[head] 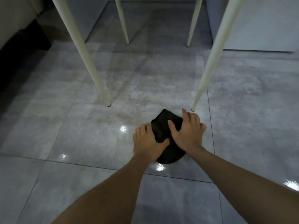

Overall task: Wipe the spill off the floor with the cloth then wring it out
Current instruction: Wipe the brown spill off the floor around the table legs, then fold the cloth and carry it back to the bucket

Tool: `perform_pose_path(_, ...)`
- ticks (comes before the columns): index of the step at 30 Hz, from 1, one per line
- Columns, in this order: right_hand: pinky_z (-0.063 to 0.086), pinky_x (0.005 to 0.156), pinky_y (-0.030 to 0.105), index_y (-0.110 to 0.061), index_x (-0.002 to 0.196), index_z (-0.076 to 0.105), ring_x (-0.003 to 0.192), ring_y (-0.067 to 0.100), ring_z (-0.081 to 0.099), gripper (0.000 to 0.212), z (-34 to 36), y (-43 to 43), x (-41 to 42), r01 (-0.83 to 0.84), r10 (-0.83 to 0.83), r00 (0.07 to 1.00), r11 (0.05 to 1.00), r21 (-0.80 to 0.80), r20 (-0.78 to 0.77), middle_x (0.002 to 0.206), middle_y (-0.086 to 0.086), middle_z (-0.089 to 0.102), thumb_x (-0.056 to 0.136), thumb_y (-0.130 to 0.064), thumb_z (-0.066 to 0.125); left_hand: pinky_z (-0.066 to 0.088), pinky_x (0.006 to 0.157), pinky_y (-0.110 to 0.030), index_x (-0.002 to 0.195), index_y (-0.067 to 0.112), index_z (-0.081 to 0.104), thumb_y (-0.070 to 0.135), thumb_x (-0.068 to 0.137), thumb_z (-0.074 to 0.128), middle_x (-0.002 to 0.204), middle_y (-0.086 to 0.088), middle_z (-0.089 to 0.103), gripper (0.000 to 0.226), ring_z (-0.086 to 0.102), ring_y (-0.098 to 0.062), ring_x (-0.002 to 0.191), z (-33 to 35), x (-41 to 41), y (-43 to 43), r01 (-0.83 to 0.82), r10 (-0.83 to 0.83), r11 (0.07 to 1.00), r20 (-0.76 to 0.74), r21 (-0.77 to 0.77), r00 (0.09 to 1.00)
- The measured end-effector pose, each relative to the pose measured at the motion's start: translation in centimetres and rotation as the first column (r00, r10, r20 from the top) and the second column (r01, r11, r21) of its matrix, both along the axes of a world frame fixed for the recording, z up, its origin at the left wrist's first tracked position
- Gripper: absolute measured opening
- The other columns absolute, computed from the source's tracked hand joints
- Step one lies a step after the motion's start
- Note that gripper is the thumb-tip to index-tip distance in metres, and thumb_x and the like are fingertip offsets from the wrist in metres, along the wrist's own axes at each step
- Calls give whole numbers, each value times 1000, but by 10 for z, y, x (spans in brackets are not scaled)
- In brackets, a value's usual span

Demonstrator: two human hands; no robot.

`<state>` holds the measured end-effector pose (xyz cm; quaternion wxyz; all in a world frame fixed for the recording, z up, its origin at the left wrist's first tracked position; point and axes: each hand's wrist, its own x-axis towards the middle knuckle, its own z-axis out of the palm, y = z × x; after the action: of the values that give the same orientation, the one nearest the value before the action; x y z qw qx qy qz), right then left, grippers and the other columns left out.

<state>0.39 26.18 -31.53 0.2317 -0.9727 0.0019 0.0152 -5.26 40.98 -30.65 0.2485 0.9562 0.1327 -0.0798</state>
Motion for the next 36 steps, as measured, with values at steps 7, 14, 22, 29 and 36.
perform_pose_path(7,54,70,43,-17,92,49,80,33,65,45,8,-34,10,64,-46,980,994,90,-192,85,9,66,92,-61,58,49,77,-39,101,16,39,34,86,66,97,-6,57,36,61,-33,96,16,29,-42,-2,-5,987,-44,-161,999)
perform_pose_path(14,41,54,35,-15,84,50,61,25,58,39,54,-113,-6,328,-356,931,911,249,79,66,-1,56,94,-51,63,43,67,-38,99,20,34,31,89,59,92,-1,50,29,55,-31,82,60,60,-116,275,-254,951,148,-142,956)
perform_pose_path(22,49,63,40,-18,87,50,67,24,60,35,143,-228,-31,567,-625,721,781,262,300,70,-3,58,94,-51,60,40,67,-40,96,20,34,29,89,56,89,-1,50,24,53,-32,79,138,87,-243,618,-550,783,387,-71,740)
perform_pose_path(29,41,69,35,-21,90,55,71,21,55,29,227,-307,-83,738,-756,468,619,268,458,71,-10,54,93,-49,61,38,69,-39,99,17,41,30,88,53,87,-4,52,20,51,-34,82,204,75,-354,751,-642,651,449,-110,622)
perform_pose_path(36,45,73,36,-19,90,60,80,25,61,30,250,-370,-156,866,-895,243,374,331,373,81,-3,62,89,-49,65,41,73,-40,104,20,45,40,86,52,95,-5,52,27,53,-34,92,233,34,-445,886,-830,448,312,-120,462)
